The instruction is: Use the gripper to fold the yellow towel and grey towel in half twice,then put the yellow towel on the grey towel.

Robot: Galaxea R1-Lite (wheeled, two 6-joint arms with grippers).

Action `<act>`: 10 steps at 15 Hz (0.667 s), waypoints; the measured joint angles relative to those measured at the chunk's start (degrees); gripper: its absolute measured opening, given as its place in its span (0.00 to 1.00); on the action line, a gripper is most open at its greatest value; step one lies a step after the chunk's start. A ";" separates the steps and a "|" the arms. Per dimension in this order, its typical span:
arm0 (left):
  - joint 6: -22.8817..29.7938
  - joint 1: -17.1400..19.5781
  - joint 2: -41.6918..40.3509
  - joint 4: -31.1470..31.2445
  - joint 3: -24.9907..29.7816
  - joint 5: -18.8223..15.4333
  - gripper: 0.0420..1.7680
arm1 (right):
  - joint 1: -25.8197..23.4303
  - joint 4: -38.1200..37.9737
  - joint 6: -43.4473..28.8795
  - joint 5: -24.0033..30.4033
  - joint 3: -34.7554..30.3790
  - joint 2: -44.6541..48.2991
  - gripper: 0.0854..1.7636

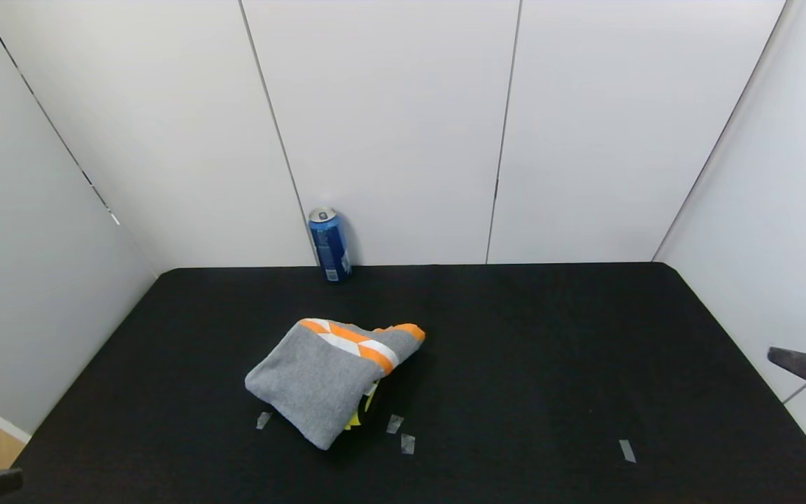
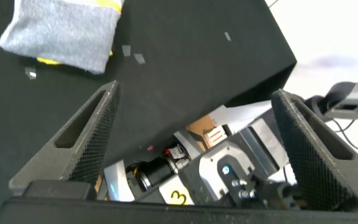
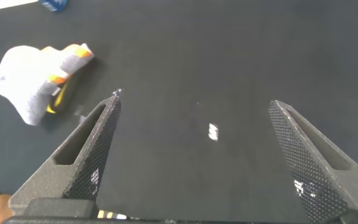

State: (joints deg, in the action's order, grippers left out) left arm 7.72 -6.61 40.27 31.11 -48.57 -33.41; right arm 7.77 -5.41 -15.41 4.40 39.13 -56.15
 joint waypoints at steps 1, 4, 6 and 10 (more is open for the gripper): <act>0.00 0.05 -2.10 0.74 0.74 0.09 0.97 | -0.57 -1.76 0.11 -0.06 -0.99 2.73 0.97; -0.02 0.60 -8.41 2.15 3.12 0.62 0.97 | -3.00 -6.49 0.41 -0.13 -2.40 11.09 0.97; -0.02 0.85 -13.15 4.66 4.55 0.99 0.97 | -5.32 -8.13 0.59 0.00 -3.58 17.13 0.97; -0.46 1.18 -21.48 12.15 6.67 3.80 0.97 | -7.36 -16.62 0.80 0.33 -6.52 30.00 0.97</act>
State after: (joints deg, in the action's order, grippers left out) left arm 7.25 -5.42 18.79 43.26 -41.90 -29.61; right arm 0.40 -22.03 -14.60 4.73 32.61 -26.15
